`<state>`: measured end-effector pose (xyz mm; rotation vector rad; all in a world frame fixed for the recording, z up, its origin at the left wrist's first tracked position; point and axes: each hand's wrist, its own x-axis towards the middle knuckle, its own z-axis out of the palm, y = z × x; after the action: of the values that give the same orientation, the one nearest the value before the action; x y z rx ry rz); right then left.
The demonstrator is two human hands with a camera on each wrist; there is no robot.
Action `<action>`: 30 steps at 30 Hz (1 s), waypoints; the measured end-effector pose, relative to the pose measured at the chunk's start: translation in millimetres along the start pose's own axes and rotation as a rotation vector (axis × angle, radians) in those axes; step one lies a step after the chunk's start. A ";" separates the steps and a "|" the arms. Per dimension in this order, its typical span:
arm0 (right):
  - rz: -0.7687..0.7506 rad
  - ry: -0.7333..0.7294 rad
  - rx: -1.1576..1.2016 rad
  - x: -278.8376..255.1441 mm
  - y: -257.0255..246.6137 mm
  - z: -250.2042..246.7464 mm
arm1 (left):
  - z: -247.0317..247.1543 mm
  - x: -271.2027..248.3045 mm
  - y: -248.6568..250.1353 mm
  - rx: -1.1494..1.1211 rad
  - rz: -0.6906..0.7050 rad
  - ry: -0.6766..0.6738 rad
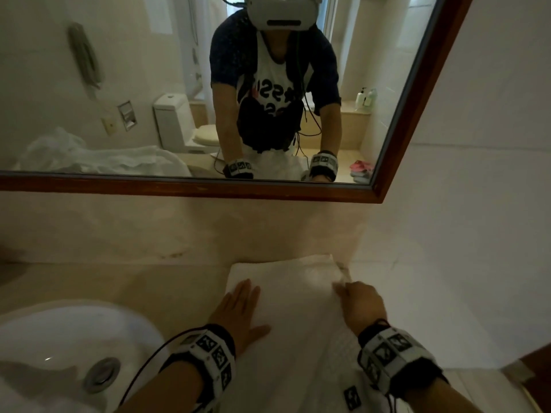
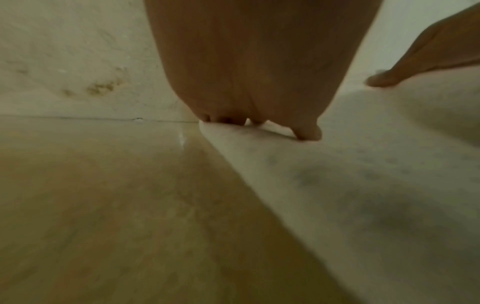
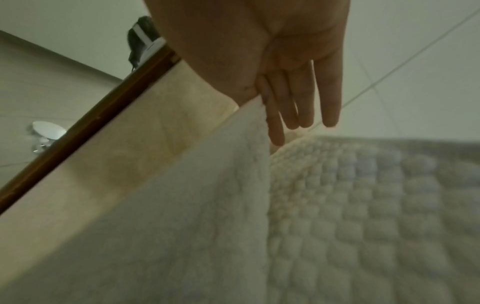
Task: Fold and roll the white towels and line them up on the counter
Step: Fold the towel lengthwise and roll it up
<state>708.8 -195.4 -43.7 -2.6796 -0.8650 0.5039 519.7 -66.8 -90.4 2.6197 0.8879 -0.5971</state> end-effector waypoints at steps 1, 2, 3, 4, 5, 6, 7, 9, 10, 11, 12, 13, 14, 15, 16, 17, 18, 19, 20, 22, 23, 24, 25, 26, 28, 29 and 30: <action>0.025 0.013 0.009 7.5 5.5 -3.1 | 0.5 0.7 -0.7 -0.012 -0.001 -0.004; 0.048 0.018 0.009 14.3 10.9 -3.8 | -0.2 0.2 0.8 -0.018 0.003 -0.011; 0.071 0.010 -0.009 18.8 15.7 -1.9 | -0.3 0.0 3.3 -0.012 0.003 -0.015; 0.087 -0.003 -0.053 20.9 20.1 2.5 | 0.1 0.4 5.7 -0.002 0.003 -0.017; 0.094 -0.012 -0.108 21.7 23.8 7.8 | 0.4 1.1 7.7 -0.001 -0.003 -0.023; 0.089 -0.012 -0.154 21.8 26.6 13.0 | 0.6 0.9 9.1 -0.005 -0.008 -0.031; 0.080 0.000 -0.166 20.7 27.8 15.4 | 0.5 0.1 10.7 0.002 -0.011 -0.031; 0.064 0.026 -0.140 18.4 26.5 11.4 | 1.9 -5.4 12.3 0.027 0.005 -0.020; 0.064 0.019 -0.122 16.6 26.6 5.6 | 4.3 -9.5 13.4 0.041 0.029 -0.011; 0.067 -0.005 -0.100 14.7 27.1 -0.8 | 6.7 -13.0 13.7 0.058 0.062 -0.001; 0.058 -0.036 -0.078 11.0 28.4 -6.9 | 9.3 -18.3 14.3 0.075 0.099 -0.001; 0.021 -0.066 -0.053 5.0 29.7 -12.2 | 10.3 -25.1 16.0 0.092 0.129 -0.008; -0.053 -0.103 -0.031 -4.1 30.8 -16.6 | 10.1 -32.5 18.6 0.107 0.149 -0.021; -0.153 -0.174 -0.012 -15.8 30.7 -20.5 | 10.9 -38.6 21.3 0.119 0.164 -0.032; -0.259 -0.288 -0.013 -28.8 28.8 -23.8 | 11.4 -43.8 23.8 0.134 0.176 -0.048; -0.355 -0.418 -0.027 -42.4 26.4 -24.8 | 13.0 -47.8 25.8 0.156 0.186 -0.063; -0.426 -0.544 -0.050 -56.1 23.1 -25.1 | 13.8 -52.5 27.2 0.174 0.194 -0.083; -0.478 -0.637 -0.082 -68.5 19.1 -23.6 | 14.3 -56.7 28.2 0.189 0.200 -0.104; -0.528 -0.688 -0.131 -79.7 15.8 -20.2 | 15.3 -61.8 28.8 0.204 0.203 -0.129; -0.687 -0.637 -0.268 -93.9 13.1 -8.5 | 19.1 -69.4 29.6 0.234 0.204 -0.156; -0.752 -0.590 -0.336 -98.5 13.4 -1.1 | 21.2 -72.2 30.5 0.244 0.197 -0.167; -0.795 -0.554 -0.409 -102.5 13.3 6.0 | 22.6 -74.7 32.1 0.247 0.188 -0.178; -0.827 -0.517 -0.480 -105.5 12.5 12.6 | 24.4 -76.2 33.2 0.248 0.177 -0.183; -0.838 -0.496 -0.538 -107.4 11.4 18.3 | 25.6 -77.7 34.2 0.249 0.164 -0.182; -0.865 -0.455 -0.610 -108.7 14.8 21.4 | 26.5 -80.1 35.5 0.255 0.133 -0.155; -0.877 -0.441 -0.607 -108.6 18.2 18.8 | 26.3 -80.7 35.2 0.260 0.120 -0.144; -0.891 -0.399 -0.599 -107.2 23.1 15.9 | 24.9 -81.9 35.2 0.259 0.104 -0.144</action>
<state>632.6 -275.7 -40.8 -2.2619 -2.4621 0.6095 475.8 -144.9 -67.4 2.7841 0.6653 -0.9129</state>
